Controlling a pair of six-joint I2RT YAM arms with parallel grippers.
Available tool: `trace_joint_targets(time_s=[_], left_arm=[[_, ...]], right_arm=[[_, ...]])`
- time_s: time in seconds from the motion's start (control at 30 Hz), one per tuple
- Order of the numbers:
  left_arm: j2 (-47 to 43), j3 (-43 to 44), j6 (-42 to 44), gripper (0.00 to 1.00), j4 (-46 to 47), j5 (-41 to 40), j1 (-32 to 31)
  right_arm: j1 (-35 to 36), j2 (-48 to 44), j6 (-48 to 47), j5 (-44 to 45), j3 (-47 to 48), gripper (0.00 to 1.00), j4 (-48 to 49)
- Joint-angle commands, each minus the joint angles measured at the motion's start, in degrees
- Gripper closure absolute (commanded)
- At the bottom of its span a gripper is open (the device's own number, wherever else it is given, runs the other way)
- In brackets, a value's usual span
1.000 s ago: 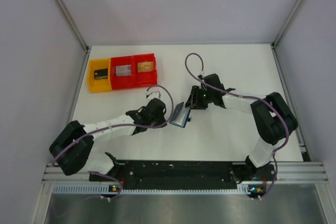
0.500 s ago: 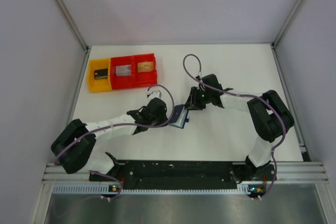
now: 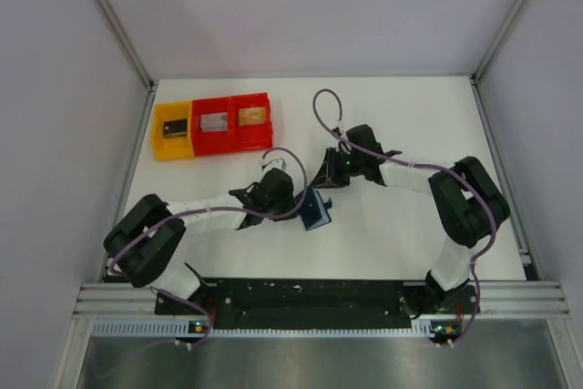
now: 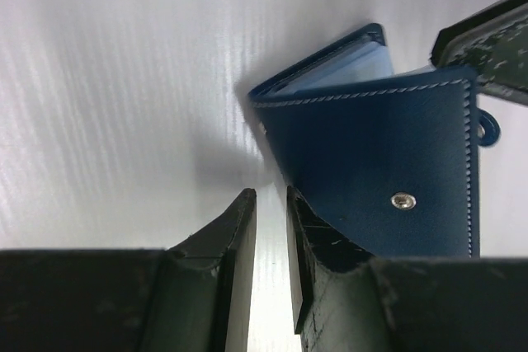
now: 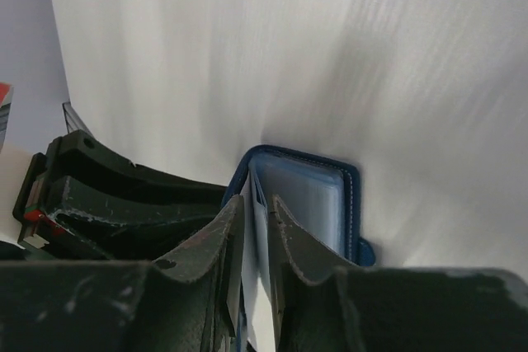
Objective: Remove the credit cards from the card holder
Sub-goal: Open the card holder at the center of the board.
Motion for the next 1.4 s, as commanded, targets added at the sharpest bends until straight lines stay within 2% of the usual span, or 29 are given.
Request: trace_joint_targets(time_s=[0.0, 0.3, 0.6, 0.73, 0.87, 0.97, 1.27, 1.37], left_arm=[[-0.04, -0.79, -1.82, 0.74, 6.45, 3.62, 0.04], [-2.31, -4.91, -4.81, 0.72, 8.21, 1.7, 0.12], [-12.33, -16.69, -12.54, 0.65, 9.79, -1.47, 0.3], [-16.9, -19.86, -14.48, 0.59, 10.05, -0.15, 0.3], [-20.59, -21.97, -16.06, 0.57, 10.23, 1.26, 0.3], [-24.02, -22.94, -16.41, 0.57, 7.87, -0.58, 0.39], [-32.19, -24.78, -15.89, 0.57, 2.08, -1.99, 0.39], [-35.62, -25.22, -15.1, 0.57, -0.04, -2.7, 0.39]], right_arm=[[2.3, -0.77, -0.55, -2.87, 3.49, 0.84, -0.03], [6.08, -3.67, -2.83, 0.72, 3.84, 0.85, -6.88], [11.61, -6.66, -5.21, 8.1, 4.28, 0.85, -12.51], [15.3, -6.92, -6.35, 13.19, 5.6, 0.85, -15.93], [19.08, -7.28, -6.97, 18.12, 7.79, 0.76, -19.19], [21.63, -7.8, -7.14, 20.58, 8.41, 0.74, -21.38], [25.67, -7.45, -8.19, 23.48, 5.52, 0.8, -22.97], [27.96, -6.14, -8.72, 26.9, 5.07, 0.83, -23.58]])
